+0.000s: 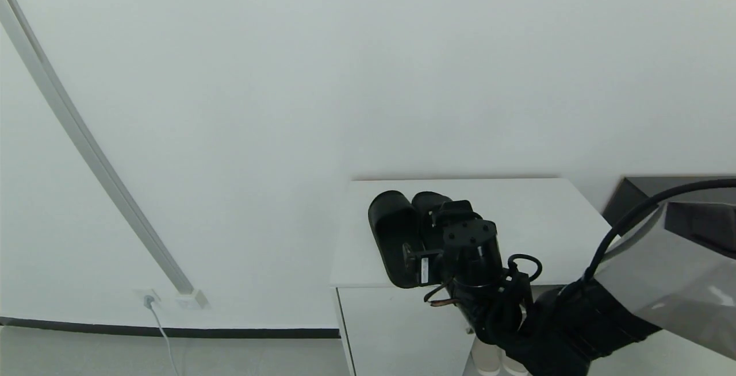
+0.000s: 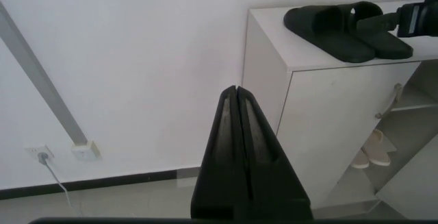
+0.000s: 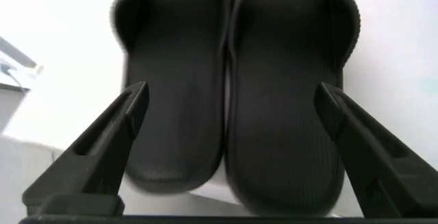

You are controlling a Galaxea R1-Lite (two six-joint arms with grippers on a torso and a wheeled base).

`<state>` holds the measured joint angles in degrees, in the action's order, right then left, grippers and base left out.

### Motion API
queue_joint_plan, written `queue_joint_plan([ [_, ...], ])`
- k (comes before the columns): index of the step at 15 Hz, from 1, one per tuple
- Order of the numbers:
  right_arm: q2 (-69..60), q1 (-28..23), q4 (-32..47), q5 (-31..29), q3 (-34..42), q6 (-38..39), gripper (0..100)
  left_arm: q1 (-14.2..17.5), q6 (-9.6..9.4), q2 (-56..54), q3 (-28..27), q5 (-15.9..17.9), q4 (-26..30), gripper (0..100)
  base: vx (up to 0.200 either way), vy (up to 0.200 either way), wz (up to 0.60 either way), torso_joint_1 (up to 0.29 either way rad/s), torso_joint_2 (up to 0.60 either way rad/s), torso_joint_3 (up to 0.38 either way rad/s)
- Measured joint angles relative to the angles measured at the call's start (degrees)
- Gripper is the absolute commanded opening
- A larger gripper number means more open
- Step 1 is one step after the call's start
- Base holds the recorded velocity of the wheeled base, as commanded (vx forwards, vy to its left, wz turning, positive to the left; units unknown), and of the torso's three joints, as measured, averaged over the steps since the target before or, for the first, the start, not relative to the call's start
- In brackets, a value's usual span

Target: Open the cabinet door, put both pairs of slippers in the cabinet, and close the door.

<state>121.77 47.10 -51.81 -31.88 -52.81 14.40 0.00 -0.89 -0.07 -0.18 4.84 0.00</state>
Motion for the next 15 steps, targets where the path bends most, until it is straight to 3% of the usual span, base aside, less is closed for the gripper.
queue_joint_plan([
  [14, 16.19, -6.25, 2.93, 1.30, -24.09, -3.95, 100, 0.00, 0.11, 0.00, 0.00, -0.02, 0.00, 0, 0.000, 0.000, 0.00, 0.000, 0.00, 0.000],
  [15, 16.70, -6.38, 3.07, 1.32, -25.00, -3.95, 0, 0.00, 0.11, 0.00, 0.00, -0.05, 0.00, 0, 0.000, 0.000, 0.00, 0.000, 0.00, 0.000],
])
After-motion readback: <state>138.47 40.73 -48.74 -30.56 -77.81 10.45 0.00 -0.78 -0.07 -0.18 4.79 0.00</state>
